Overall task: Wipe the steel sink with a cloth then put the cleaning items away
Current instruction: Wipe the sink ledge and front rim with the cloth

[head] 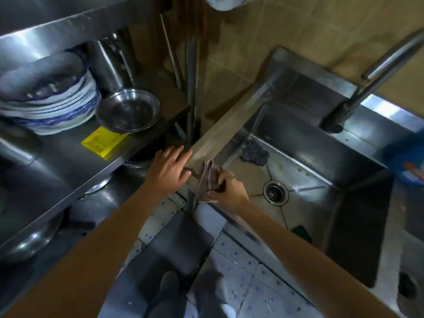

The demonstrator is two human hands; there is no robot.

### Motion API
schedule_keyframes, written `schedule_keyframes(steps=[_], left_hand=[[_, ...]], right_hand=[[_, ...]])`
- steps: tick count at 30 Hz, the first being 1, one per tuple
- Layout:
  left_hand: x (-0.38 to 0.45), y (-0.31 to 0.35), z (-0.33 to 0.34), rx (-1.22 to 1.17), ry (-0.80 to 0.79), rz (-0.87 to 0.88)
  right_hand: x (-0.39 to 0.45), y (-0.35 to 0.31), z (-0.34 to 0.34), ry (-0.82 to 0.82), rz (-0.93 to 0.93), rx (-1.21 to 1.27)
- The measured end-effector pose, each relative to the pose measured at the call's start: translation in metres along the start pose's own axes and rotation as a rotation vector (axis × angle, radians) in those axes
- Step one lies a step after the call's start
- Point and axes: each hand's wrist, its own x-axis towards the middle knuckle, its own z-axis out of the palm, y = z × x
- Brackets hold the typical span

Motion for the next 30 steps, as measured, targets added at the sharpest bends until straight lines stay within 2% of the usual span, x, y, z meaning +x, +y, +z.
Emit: schedule_keyframes(steps=[2, 7, 11, 15, 25, 30], left_hand=[[0.003, 0.001, 0.002, 0.012, -0.033, 0.02], [0.009, 0.006, 0.01, 0.058, -0.032, 0.05], [0.017, 0.009, 0.012, 0.076, -0.048, 0.079], [0.026, 0.009, 0.01, 0.085, -0.068, 0.176], [0.04, 0.007, 0.015, 0.114, -0.15, 0.399], [0.045, 0.016, 0.021, 0.091, -0.199, 0.457]], right_hand=[[-0.005, 0.0, 0.0, 0.004, 0.0, 0.005], [-0.009, 0.01, 0.0, -0.171, -0.114, -0.326], [-0.011, 0.017, 0.006, -0.203, -0.117, -0.396], [-0.015, 0.016, 0.005, -0.186, -0.075, -0.422], [-0.044, 0.022, 0.014, -0.022, 0.083, -0.508], [-0.063, 0.03, 0.019, 0.042, 0.179, -0.496]])
